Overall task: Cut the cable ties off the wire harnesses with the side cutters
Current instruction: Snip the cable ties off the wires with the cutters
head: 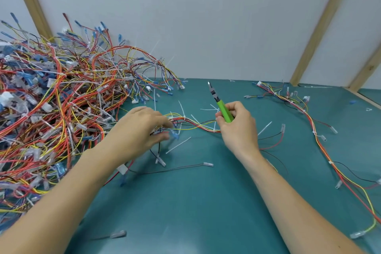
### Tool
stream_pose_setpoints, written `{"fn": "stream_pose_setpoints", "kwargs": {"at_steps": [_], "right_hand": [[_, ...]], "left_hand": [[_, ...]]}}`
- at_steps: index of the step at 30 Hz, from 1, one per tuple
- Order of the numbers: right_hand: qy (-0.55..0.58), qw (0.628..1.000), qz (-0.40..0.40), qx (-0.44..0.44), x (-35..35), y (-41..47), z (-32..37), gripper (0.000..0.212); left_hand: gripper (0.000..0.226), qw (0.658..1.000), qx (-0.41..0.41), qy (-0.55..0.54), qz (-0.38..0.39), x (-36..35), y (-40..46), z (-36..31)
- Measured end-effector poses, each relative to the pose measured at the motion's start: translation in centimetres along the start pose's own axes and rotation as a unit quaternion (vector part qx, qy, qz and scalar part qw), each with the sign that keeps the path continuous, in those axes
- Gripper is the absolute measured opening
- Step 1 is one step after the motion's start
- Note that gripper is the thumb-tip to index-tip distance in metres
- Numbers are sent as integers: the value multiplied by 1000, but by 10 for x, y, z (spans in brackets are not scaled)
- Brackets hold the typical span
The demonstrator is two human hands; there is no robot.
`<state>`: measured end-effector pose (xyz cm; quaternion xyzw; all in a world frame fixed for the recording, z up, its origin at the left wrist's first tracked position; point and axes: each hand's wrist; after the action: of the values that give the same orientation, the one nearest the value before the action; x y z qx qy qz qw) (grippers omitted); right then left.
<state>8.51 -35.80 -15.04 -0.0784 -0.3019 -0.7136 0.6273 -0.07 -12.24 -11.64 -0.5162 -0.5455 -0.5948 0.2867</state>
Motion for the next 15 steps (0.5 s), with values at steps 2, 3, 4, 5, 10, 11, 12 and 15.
{"fn": "stream_pose_setpoints", "kwargs": {"at_steps": [2,3,4,5,10,11,12,15], "right_hand": [[9,999,-13,31,2,-4,5,16],[32,998,-21,52,3,-7,9,16],[64,995,-26,73,3,-10,15,15],[101,990,-25,92,4,-14,21,15],[207,965,93,133,-3,-29,40,25],[208,963,110,128,-5,-31,40,28],[206,965,115,119,-8,-33,39,29],[184,975,99,75,-9,-31,35,30]], "left_hand": [[20,997,43,-62,-33,-1,2,-1],[15,990,89,-102,-48,0,4,-2],[12,980,133,-139,-58,1,7,-2],[11,969,166,-170,-68,2,10,-3],[19,949,208,-224,-79,14,32,-23],[23,952,208,-215,-67,15,36,-29],[26,955,207,-206,-51,17,39,-34],[30,941,198,-274,6,24,46,-44]]}}
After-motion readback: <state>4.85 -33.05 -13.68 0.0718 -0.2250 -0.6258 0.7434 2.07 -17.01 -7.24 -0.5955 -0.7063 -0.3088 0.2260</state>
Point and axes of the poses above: each hand's wrist, its own y-axis towards the middle knuckle, its own x-axis out of the back of the hand, z = x × y, and after that the axes turned 1 degree about x, right-handed
